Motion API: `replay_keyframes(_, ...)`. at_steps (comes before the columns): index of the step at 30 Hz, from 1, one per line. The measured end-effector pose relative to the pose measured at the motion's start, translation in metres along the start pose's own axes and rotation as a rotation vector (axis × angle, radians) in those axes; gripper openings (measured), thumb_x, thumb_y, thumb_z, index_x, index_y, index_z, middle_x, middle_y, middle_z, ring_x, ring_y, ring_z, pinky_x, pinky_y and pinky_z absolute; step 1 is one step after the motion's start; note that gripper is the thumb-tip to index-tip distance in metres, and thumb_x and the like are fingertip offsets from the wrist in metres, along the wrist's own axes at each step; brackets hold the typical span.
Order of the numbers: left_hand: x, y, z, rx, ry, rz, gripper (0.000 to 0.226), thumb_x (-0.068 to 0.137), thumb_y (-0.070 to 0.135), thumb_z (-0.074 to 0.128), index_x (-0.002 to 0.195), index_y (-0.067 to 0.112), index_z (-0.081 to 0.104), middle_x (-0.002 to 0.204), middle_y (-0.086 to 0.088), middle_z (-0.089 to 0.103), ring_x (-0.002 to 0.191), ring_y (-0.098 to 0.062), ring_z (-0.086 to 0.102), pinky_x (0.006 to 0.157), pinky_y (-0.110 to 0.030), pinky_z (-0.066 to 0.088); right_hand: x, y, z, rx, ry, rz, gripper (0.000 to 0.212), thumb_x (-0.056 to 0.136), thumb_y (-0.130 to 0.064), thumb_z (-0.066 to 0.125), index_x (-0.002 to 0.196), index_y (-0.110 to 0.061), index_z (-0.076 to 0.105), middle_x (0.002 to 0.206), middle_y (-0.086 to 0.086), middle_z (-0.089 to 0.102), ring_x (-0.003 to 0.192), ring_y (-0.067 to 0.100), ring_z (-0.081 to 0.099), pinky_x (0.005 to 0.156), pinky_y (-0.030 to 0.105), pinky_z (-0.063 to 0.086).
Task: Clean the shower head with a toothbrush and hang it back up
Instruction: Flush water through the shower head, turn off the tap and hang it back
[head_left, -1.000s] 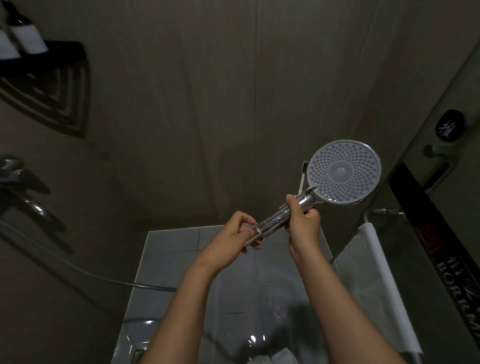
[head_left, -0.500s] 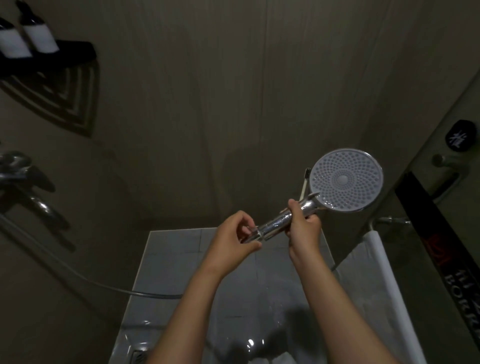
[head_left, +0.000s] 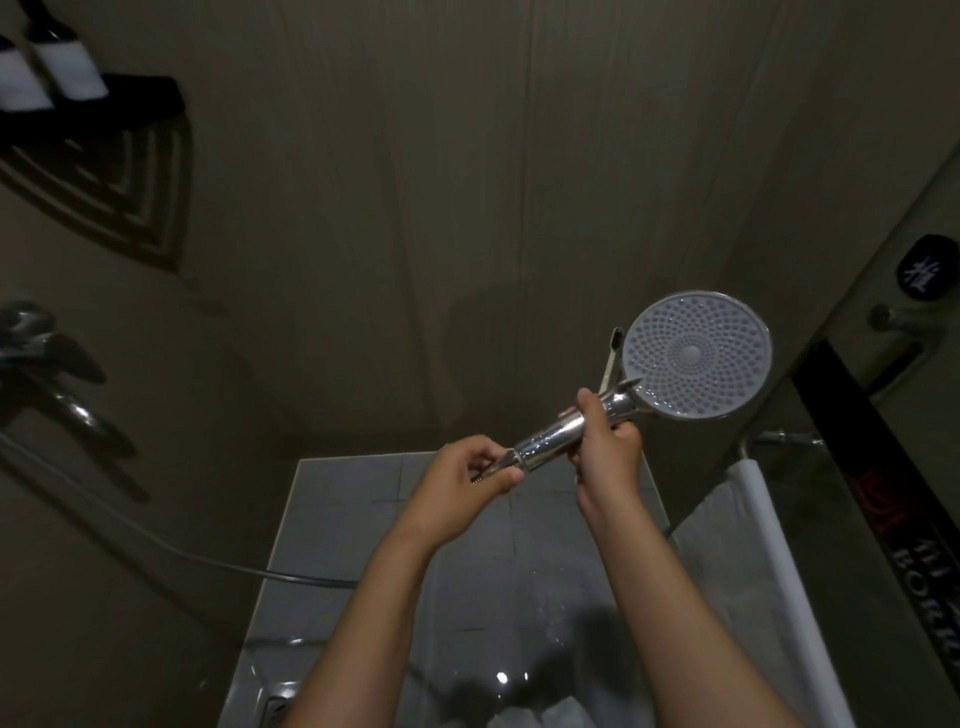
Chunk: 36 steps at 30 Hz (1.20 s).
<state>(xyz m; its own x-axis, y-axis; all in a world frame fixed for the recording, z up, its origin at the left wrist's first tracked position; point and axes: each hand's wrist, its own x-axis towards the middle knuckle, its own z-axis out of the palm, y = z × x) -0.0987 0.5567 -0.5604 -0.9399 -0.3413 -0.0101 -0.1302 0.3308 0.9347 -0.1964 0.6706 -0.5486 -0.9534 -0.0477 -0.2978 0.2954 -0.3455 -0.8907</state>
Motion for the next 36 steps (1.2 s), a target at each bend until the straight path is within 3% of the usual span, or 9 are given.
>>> replay_keyframes(5, -0.003, -0.002, 0.003, 0.115, 0.181, 0.084, 0.023, 0.068, 0.017, 0.080, 0.071, 0.031, 0.062, 0.076, 0.014, 0.065, 0.075, 0.006, 0.057, 0.071, -0.014, 0.043, 0.002, 0.001, 0.000, -0.038, 0.019, 0.014, 0.018, 0.088, -0.024, 0.063, 0.076, -0.011, 0.058, 0.068, 0.007, 0.061, 0.041, 0.004, 0.052, 0.037, 0.015, 0.036)
replay_keyframes(9, 0.001, 0.004, -0.002, 0.044, -0.101, -0.039, 0.005, 0.089, 0.027, 0.061, 0.085, 0.023, 0.062, 0.078, 0.008, 0.063, 0.072, -0.001, 0.056, 0.070, -0.012, 0.042, 0.003, -0.001, 0.000, -0.025, 0.005, 0.010, 0.018, 0.088, -0.022, 0.063, 0.074, -0.012, 0.057, 0.067, 0.004, 0.061, 0.049, 0.007, 0.057, 0.045, 0.019, 0.042)
replay_keyframes(14, -0.003, 0.003, 0.000, -0.072, -0.259, -0.167, 0.029, 0.101, 0.023, 0.037, 0.087, 0.016, 0.061, 0.072, 0.000, 0.065, 0.067, -0.006, 0.060, 0.079, -0.016, 0.045, 0.001, -0.001, -0.001, -0.024, -0.022, 0.016, 0.017, 0.088, -0.021, 0.063, 0.076, -0.011, 0.056, 0.065, 0.004, 0.059, 0.046, 0.005, 0.057, 0.042, 0.017, 0.042)
replay_keyframes(21, 0.001, -0.007, 0.003, 0.088, -0.005, 0.006, 0.016, 0.084, 0.023, 0.067, 0.070, 0.022, 0.060, 0.064, 0.009, 0.063, 0.063, -0.003, 0.055, 0.065, -0.025, 0.042, 0.005, 0.003, -0.002, -0.031, 0.024, 0.004, 0.020, 0.089, -0.021, 0.061, 0.073, -0.010, 0.057, 0.065, 0.007, 0.059, 0.035, -0.001, 0.049, 0.036, 0.013, 0.036)
replay_keyframes(26, -0.004, 0.006, 0.003, 0.726, 0.216, 0.146, 0.025, 0.073, 0.046, 0.072, 0.089, 0.027, 0.066, 0.084, 0.006, 0.068, 0.084, -0.015, 0.057, 0.072, -0.027, 0.039, 0.006, 0.000, -0.001, -0.042, 0.071, 0.033, 0.019, 0.088, -0.022, 0.063, 0.072, -0.015, 0.056, 0.068, 0.005, 0.060, 0.039, 0.002, 0.050, 0.036, 0.014, 0.035)
replay_keyframes(28, -0.004, 0.010, 0.004, 0.804, 0.237, 0.138, 0.027, 0.073, 0.048, 0.071, 0.092, 0.030, 0.065, 0.088, 0.006, 0.063, 0.085, -0.016, 0.053, 0.072, -0.025, 0.034, 0.005, -0.001, -0.001, -0.046, 0.067, 0.046, 0.018, 0.087, -0.023, 0.063, 0.074, -0.014, 0.056, 0.068, 0.005, 0.060, 0.036, 0.000, 0.049, 0.035, 0.014, 0.034)
replay_keyframes(30, -0.001, 0.010, 0.003, 0.638, 0.162, 0.060, 0.023, 0.074, 0.046, 0.070, 0.089, 0.030, 0.065, 0.088, 0.006, 0.061, 0.082, -0.014, 0.054, 0.075, -0.025, 0.041, 0.004, -0.002, -0.002, -0.041, 0.050, 0.052, 0.016, 0.088, -0.022, 0.062, 0.079, -0.011, 0.056, 0.069, 0.007, 0.059, 0.034, -0.001, 0.048, 0.035, 0.014, 0.035)
replay_keyframes(33, 0.002, 0.013, 0.001, 0.085, -0.211, -0.134, 0.016, 0.094, 0.030, 0.053, 0.089, 0.018, 0.062, 0.078, 0.000, 0.067, 0.071, -0.003, 0.061, 0.077, -0.023, 0.048, 0.000, -0.006, -0.002, -0.015, -0.009, 0.065, 0.013, 0.089, -0.019, 0.061, 0.088, -0.007, 0.055, 0.070, 0.009, 0.062, 0.036, 0.000, 0.052, 0.036, 0.013, 0.038)
replay_keyframes(36, -0.002, 0.018, -0.003, -0.020, -0.395, -0.233, 0.029, 0.101, 0.028, 0.035, 0.102, 0.015, 0.061, 0.079, 0.003, 0.070, 0.073, 0.002, 0.060, 0.075, -0.018, 0.041, -0.005, -0.011, 0.000, 0.009, -0.087, 0.090, 0.010, 0.089, -0.020, 0.060, 0.086, -0.012, 0.055, 0.066, 0.005, 0.062, 0.047, 0.006, 0.058, 0.045, 0.018, 0.046)
